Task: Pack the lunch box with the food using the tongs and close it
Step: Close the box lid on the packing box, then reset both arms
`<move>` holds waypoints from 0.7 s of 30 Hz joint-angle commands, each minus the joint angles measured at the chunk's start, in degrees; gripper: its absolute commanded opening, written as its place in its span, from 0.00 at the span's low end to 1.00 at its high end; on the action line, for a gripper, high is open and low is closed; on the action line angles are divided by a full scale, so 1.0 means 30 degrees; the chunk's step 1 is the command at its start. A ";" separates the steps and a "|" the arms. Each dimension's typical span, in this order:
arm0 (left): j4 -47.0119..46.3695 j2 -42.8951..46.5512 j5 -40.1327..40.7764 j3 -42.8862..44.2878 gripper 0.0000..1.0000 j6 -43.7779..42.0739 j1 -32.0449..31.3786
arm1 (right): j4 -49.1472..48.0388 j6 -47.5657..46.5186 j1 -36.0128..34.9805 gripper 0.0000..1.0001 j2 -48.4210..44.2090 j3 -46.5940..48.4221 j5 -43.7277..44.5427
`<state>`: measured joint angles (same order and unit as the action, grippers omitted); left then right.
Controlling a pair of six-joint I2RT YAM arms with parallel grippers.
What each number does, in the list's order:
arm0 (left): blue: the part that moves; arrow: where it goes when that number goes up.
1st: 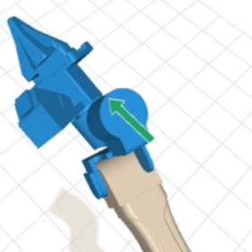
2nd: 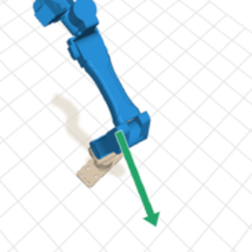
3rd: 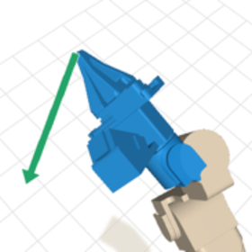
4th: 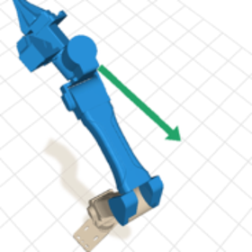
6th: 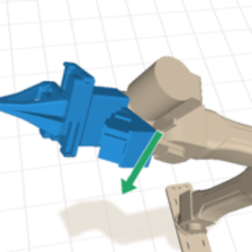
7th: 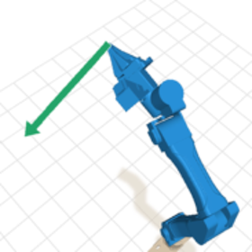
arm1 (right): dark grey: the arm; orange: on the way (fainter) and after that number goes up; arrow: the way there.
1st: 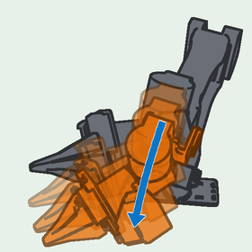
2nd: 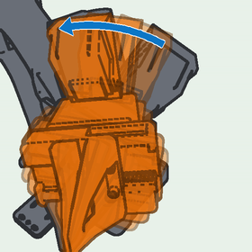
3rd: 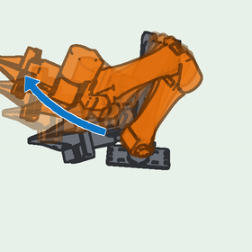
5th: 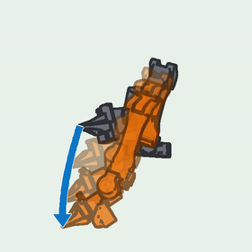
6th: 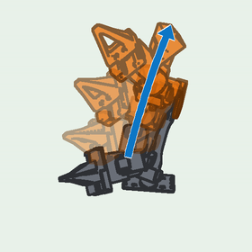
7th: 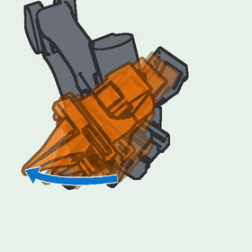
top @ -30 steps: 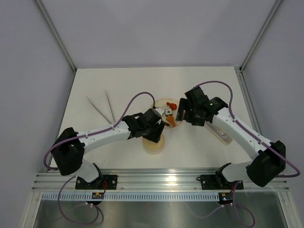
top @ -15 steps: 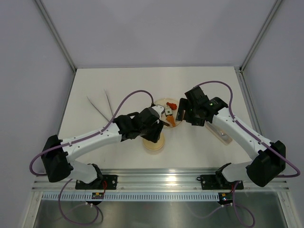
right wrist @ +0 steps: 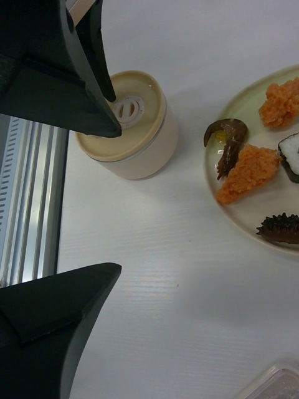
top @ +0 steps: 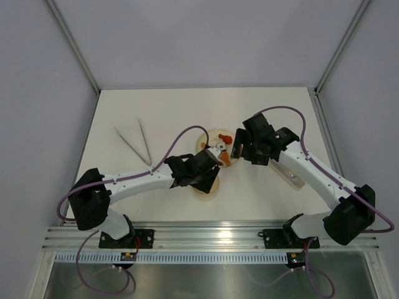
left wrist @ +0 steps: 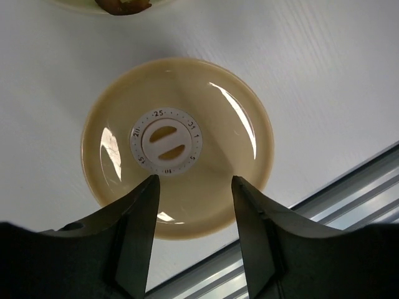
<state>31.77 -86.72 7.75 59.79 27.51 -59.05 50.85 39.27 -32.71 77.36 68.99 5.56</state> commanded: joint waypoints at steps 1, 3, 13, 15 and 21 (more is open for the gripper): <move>0.2265 0.0309 0.0988 0.1070 0.53 0.0090 -0.0386 | -0.0046 0.0066 -0.0142 0.90 -0.0709 0.0352 0.0898; 0.3380 0.1621 0.1894 0.2945 0.53 -0.0231 -0.0474 | 0.0042 0.0153 -0.0142 0.90 -0.0826 0.0470 0.1191; 0.6463 0.6223 0.6877 0.7609 0.72 -0.1317 -0.0182 | 0.0715 0.1646 -0.0142 0.93 -0.2524 0.0411 0.6135; 0.5676 0.7017 0.8101 0.7201 0.91 -0.1289 0.0110 | 0.1124 0.1736 -0.0142 0.95 -0.2788 0.0324 0.6844; 0.2773 0.9802 1.0920 0.4417 0.99 -0.0908 0.0725 | 0.0632 0.1590 -0.0113 0.99 -0.4223 -0.0934 0.8224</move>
<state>45.06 -58.83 32.86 75.72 24.27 -57.78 53.19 43.24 -32.75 67.31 67.90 24.40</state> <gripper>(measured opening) 0.988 0.988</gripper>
